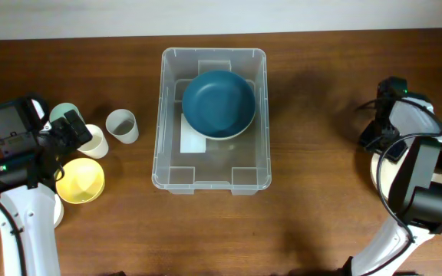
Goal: Pack container
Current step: 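Move the right gripper to the large cream plate and grasp its edge, then lift the cream plate with the right gripper and lay it on the bowls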
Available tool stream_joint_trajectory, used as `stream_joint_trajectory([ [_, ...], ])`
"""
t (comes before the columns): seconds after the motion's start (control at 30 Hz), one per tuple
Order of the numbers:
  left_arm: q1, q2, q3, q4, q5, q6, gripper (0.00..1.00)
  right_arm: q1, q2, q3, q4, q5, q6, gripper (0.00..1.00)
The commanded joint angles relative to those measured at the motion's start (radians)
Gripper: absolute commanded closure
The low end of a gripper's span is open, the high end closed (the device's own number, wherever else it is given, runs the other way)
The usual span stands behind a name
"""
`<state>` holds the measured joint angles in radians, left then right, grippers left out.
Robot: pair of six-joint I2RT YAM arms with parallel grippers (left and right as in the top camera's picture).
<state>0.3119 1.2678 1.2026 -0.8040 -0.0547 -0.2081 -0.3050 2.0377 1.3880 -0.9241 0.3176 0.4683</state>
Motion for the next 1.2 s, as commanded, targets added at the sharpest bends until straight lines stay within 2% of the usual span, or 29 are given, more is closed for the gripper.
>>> stream_joint_trajectory([
  [0.0, 0.005, 0.000, 0.019, 0.002, 0.015, -0.012, 0.01, -0.010, 0.000, -0.028, 0.017, 0.009, 0.011, 0.39],
  [0.07, 0.005, 0.000, 0.019, 0.002, 0.014, -0.012, 0.01, -0.010, 0.000, -0.029, 0.021, 0.008, 0.012, 0.46],
  [0.27, 0.005, 0.000, 0.019, 0.002, 0.015, -0.012, 0.00, -0.008, 0.000, -0.028, 0.025, 0.005, 0.012, 0.85],
  [0.3, 0.005, 0.000, 0.019, 0.002, 0.014, -0.012, 0.01, -0.008, 0.000, -0.028, 0.029, 0.005, 0.012, 0.94],
  [0.33, 0.005, 0.000, 0.019, 0.002, 0.014, -0.012, 0.00, -0.008, 0.000, -0.027, 0.032, 0.005, 0.011, 0.96],
  [0.57, 0.005, 0.000, 0.019, 0.002, 0.014, -0.011, 0.01, 0.040, -0.047, 0.105, 0.023, -0.099, -0.143, 0.96],
  [0.77, 0.005, 0.000, 0.019, 0.002, 0.014, -0.012, 0.01, 0.191, -0.121, 0.406, -0.050, -0.341, -0.483, 0.96],
  [0.97, 0.005, 0.000, 0.019, 0.002, 0.014, -0.012, 0.01, 0.461, -0.128, 0.723, -0.163, -0.419, -0.832, 0.96],
  [1.1, 0.005, 0.000, 0.019, 0.002, 0.014, -0.012, 0.01, 0.640, -0.127, 0.753, -0.157, -0.418, -1.032, 0.96],
  [1.13, 0.005, 0.000, 0.019, 0.002, 0.014, -0.012, 0.01, 0.723, -0.111, 0.753, -0.158, -0.415, -1.083, 0.96],
  [1.17, 0.005, 0.000, 0.019, 0.002, 0.014, -0.011, 0.00, 0.751, -0.099, 0.753, -0.158, -0.415, -1.091, 0.96],
])
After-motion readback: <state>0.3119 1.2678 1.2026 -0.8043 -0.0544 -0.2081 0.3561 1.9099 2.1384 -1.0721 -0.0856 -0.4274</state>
